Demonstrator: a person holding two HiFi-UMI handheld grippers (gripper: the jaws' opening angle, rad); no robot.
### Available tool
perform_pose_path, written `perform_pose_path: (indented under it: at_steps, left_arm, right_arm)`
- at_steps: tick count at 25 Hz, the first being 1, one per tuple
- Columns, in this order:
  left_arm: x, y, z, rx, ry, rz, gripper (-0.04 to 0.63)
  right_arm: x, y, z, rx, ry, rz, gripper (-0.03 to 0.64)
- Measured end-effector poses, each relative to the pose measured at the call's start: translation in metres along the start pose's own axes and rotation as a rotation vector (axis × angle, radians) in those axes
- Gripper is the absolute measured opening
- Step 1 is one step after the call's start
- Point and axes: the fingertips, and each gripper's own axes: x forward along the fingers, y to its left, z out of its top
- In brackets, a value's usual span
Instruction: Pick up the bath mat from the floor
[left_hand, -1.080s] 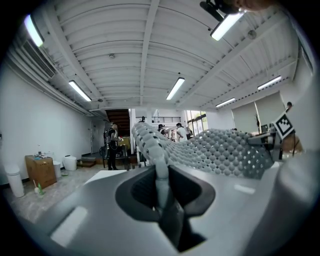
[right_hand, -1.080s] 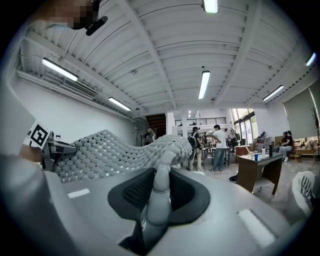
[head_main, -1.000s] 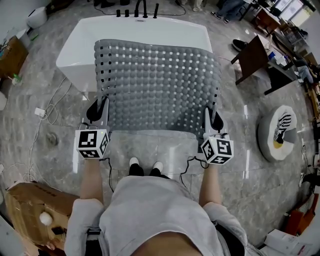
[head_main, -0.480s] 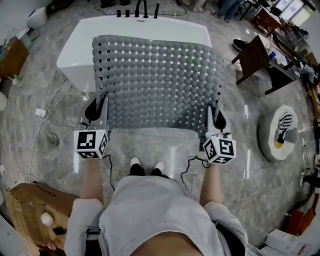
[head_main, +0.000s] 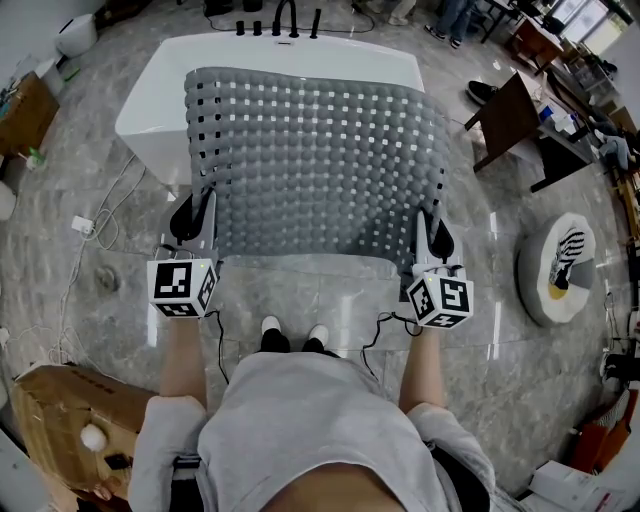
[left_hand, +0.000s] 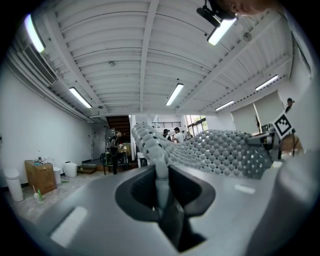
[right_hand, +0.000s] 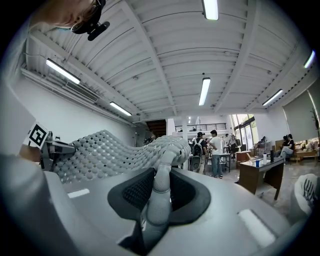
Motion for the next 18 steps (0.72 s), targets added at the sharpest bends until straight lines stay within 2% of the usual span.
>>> perform_pose_path:
  at_steps: [18]
  left_arm:
    - [-0.0046, 0.0065, 0.0053, 0.000, -0.007, 0.017, 0.061]
  right_arm:
    - [-0.0023, 0.0043, 0.0062, -0.009, -0.007, 0.002, 0.072]
